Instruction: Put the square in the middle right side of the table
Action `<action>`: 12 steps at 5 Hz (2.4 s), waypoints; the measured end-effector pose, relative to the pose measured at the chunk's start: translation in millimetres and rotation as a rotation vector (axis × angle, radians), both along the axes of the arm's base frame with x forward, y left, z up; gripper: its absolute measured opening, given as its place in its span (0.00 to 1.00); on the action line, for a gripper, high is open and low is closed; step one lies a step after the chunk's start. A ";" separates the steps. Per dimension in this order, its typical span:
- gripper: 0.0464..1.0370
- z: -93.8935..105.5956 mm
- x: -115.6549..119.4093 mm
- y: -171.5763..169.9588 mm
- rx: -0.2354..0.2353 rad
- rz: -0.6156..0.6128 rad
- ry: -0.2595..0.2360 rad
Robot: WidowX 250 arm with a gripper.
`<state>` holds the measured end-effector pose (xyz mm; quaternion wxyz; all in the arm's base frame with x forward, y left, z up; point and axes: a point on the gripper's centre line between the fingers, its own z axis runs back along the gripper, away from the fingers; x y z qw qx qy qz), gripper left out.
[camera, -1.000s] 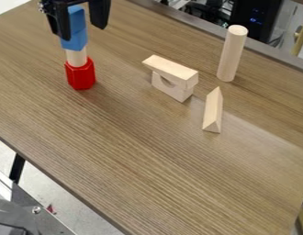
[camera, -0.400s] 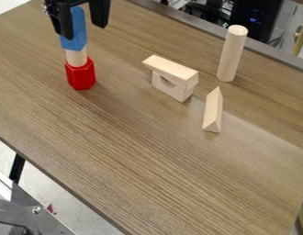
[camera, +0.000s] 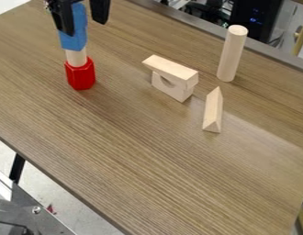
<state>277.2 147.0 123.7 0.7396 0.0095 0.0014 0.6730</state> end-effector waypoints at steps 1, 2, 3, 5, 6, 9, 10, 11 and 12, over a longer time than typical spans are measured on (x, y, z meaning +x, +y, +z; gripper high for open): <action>0.66 -0.5 1.5 3.5 0.010 0.006 -0.014; 0.55 -0.3 3.4 5.8 0.026 -0.001 -0.028; 0.55 6.2 1.4 4.4 0.039 -0.012 -0.049; 0.55 40.1 16.4 -40.3 0.110 -0.264 -0.135; 0.55 49.4 26.9 -82.3 0.150 -0.506 -0.174; 0.55 -13.6 50.9 -208.4 0.134 -1.031 -0.034; 0.55 -46.7 56.5 -236.6 0.097 -1.123 0.038; 0.55 -66.1 56.6 -258.9 0.091 -1.204 0.083; 0.55 -76.4 54.2 -270.2 0.038 -1.266 0.096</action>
